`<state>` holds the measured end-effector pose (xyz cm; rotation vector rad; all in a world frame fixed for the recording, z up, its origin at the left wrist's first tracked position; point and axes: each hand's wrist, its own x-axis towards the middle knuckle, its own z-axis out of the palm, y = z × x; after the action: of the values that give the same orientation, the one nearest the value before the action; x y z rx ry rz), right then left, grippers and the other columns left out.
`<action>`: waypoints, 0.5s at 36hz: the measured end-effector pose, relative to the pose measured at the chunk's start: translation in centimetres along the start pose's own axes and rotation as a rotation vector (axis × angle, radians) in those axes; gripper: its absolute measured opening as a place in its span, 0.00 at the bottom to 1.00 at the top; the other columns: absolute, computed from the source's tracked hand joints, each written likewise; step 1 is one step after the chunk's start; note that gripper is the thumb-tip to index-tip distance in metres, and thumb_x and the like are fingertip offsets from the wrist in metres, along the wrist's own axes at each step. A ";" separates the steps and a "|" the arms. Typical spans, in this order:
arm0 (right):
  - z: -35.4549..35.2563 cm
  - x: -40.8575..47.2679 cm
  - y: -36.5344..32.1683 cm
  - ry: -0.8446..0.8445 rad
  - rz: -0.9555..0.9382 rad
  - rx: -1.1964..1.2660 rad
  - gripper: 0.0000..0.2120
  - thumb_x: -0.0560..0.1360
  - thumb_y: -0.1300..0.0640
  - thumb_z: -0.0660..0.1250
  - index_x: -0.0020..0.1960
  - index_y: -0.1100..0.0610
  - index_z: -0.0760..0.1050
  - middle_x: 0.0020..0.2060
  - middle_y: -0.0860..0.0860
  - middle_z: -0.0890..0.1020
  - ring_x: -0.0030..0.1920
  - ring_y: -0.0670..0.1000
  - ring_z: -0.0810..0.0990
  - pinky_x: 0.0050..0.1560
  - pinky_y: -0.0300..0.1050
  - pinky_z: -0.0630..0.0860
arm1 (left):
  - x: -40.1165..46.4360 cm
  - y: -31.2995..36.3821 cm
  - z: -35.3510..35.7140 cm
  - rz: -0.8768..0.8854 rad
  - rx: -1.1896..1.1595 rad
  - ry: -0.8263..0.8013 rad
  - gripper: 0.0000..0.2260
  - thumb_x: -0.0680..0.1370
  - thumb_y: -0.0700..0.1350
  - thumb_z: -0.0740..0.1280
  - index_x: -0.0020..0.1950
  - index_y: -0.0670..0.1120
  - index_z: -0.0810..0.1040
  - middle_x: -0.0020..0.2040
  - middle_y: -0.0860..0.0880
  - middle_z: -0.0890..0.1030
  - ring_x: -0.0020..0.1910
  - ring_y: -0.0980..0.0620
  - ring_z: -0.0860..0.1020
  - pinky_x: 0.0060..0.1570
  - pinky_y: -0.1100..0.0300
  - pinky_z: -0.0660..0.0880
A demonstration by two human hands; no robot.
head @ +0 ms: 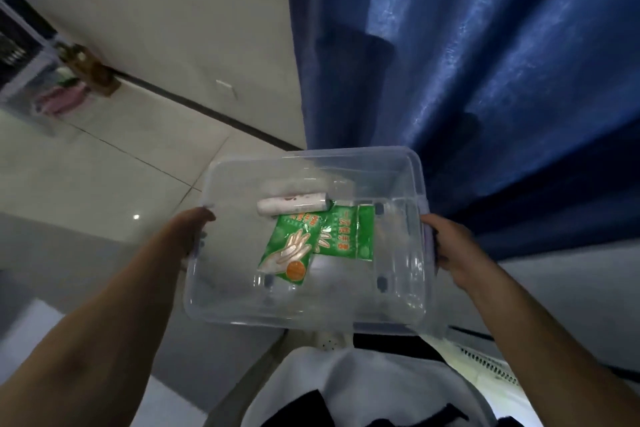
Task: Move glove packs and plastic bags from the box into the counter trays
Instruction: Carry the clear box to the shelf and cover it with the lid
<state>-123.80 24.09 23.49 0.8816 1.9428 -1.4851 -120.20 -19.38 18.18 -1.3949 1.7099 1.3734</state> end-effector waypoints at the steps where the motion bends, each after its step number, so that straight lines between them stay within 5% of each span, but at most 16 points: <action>1: 1.2 1.2 -1.2 -0.014 -0.006 -0.012 0.10 0.73 0.50 0.68 0.44 0.58 0.81 0.37 0.57 0.83 0.38 0.56 0.80 0.42 0.48 0.75 | 0.5 0.2 -0.8 -0.004 -0.018 0.025 0.21 0.79 0.43 0.61 0.73 0.50 0.70 0.48 0.43 0.75 0.32 0.50 0.64 0.34 0.62 0.61; 5: 6.4 6.9 -6.6 -0.070 -0.030 -0.098 0.11 0.71 0.51 0.69 0.46 0.59 0.82 0.39 0.58 0.84 0.40 0.58 0.82 0.46 0.54 0.79 | 2.2 1.3 -4.5 -0.073 -0.076 0.102 0.21 0.80 0.41 0.62 0.73 0.43 0.70 0.38 0.44 0.69 0.32 0.48 0.66 0.33 0.61 0.64; 10: 14.3 13.0 -14.4 -0.156 -0.175 -0.329 0.11 0.72 0.51 0.68 0.37 0.57 0.76 0.34 0.54 0.79 0.34 0.54 0.77 0.35 0.45 0.72 | 2.2 3.2 -8.5 -0.209 -0.211 0.181 0.10 0.79 0.46 0.63 0.60 0.47 0.73 0.36 0.44 0.68 0.33 0.47 0.69 0.37 0.60 0.64; 15: 22.0 16.2 -22.0 -0.246 -0.240 -0.448 0.12 0.73 0.53 0.67 0.40 0.62 0.75 0.38 0.58 0.78 0.38 0.58 0.77 0.40 0.50 0.72 | 1.3 3.9 -11.6 -0.234 -0.480 0.274 0.10 0.77 0.46 0.67 0.56 0.43 0.75 0.34 0.42 0.70 0.32 0.46 0.70 0.46 0.53 0.68; 18: 27.2 16.9 -26.3 -0.281 -0.273 -0.462 0.11 0.72 0.54 0.67 0.43 0.63 0.76 0.37 0.56 0.77 0.35 0.56 0.76 0.36 0.47 0.69 | 1.4 4.2 -14.0 -0.248 -0.636 0.332 0.11 0.77 0.47 0.68 0.53 0.41 0.74 0.36 0.43 0.73 0.35 0.47 0.73 0.39 0.56 0.69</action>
<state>-154.06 -3.98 20.33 0.2013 2.1176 -1.1434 -121.95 -33.00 23.28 -2.2048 1.2550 1.6880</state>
